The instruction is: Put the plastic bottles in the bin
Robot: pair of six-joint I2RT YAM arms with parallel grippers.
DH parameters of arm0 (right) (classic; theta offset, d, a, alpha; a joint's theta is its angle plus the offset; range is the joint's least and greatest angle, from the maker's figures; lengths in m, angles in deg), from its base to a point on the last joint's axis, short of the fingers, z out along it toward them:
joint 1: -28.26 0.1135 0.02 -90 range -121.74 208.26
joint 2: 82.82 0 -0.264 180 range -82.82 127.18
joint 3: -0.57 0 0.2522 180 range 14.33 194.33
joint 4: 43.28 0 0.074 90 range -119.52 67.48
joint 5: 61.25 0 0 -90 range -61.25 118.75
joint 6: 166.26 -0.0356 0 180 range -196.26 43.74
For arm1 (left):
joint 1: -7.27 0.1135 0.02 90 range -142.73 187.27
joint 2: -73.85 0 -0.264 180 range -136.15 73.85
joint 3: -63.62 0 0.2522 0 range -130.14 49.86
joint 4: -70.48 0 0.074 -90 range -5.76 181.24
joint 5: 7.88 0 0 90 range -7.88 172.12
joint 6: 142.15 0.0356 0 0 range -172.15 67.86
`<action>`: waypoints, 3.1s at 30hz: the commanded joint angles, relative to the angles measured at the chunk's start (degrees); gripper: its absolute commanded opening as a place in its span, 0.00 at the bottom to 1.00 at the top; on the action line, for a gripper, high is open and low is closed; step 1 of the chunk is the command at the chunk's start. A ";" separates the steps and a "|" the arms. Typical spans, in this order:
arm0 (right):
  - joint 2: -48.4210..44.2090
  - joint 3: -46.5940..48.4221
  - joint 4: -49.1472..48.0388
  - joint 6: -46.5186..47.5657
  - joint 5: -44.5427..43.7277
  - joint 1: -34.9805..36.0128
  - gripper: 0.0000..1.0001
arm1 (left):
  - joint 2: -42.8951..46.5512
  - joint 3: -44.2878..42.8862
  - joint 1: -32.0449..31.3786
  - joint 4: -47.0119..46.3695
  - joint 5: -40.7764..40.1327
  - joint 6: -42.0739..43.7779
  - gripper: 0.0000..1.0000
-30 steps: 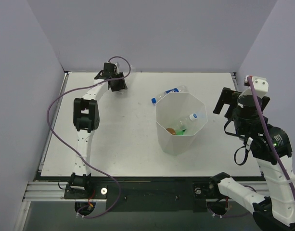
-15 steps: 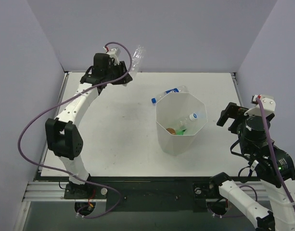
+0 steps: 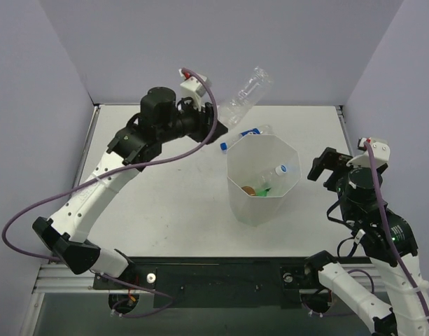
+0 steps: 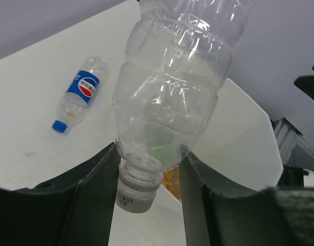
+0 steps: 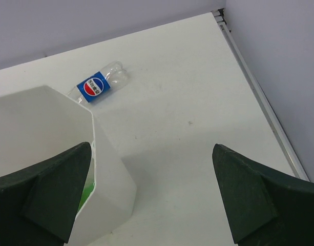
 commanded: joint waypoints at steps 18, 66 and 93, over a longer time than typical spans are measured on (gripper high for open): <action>-5.23 0.18 -5.11 1.90 -8.50 -0.19 0.97 | -4.95 -3.89 -16.92 5.85 -5.21 -0.37 0.47; 8.30 14.07 9.13 -1.10 4.78 -0.19 1.00 | -54.09 -31.67 10.77 12.29 13.67 13.86 0.86; 11.91 15.13 10.36 0.22 4.16 -0.19 1.00 | -67.36 -39.66 9.80 -0.46 23.61 5.87 0.75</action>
